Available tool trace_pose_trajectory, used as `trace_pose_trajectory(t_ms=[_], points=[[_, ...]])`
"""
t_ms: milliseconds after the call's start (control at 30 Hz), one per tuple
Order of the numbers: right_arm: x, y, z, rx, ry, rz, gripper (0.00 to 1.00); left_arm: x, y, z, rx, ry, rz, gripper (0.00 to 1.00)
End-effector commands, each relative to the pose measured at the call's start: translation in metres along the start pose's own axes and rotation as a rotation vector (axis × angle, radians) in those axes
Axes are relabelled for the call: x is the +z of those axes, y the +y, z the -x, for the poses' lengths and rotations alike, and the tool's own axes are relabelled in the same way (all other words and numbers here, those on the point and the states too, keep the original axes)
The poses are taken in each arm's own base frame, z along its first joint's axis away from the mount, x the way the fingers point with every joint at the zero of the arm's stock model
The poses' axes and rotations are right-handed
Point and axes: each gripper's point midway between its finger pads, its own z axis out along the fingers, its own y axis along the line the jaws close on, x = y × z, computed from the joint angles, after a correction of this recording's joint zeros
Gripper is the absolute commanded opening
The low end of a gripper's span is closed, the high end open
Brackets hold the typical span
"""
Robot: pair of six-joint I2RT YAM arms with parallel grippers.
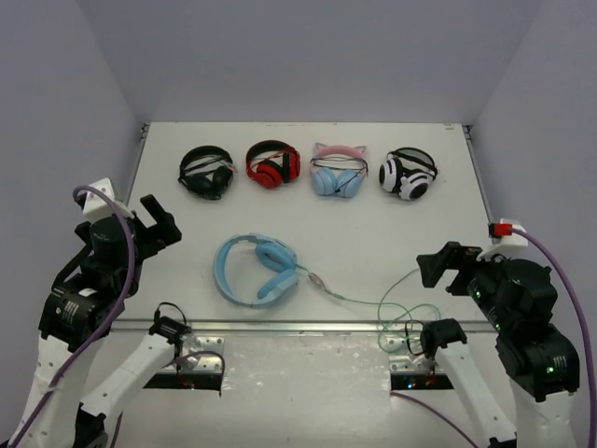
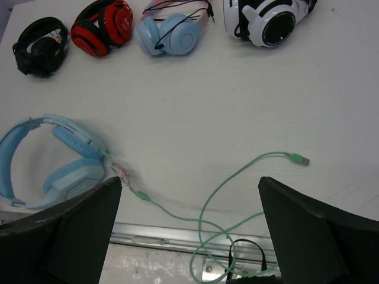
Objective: Wrap the headphones
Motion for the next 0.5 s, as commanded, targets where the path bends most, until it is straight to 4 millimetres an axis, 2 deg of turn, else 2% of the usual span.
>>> trace_pose_trajectory(t_ms=[0,167,333,467], points=[[-0.004,0.002,0.012,-0.025,-0.052,0.012,0.99,0.002,-0.004,0.0,0.017,0.032,0.0,1.0],[-0.002,0.009,0.003,-0.031,-0.03,0.059,0.99,0.022,-0.026,-0.023,0.085,0.144,-0.048,1.0],[0.013,0.016,-0.012,-0.019,0.059,0.102,0.99,0.046,-0.051,-0.056,0.162,0.307,-0.093,1.0],[0.024,0.023,-0.017,-0.009,0.087,0.142,0.99,0.063,-0.061,-0.079,0.228,0.4,-0.081,1.0]])
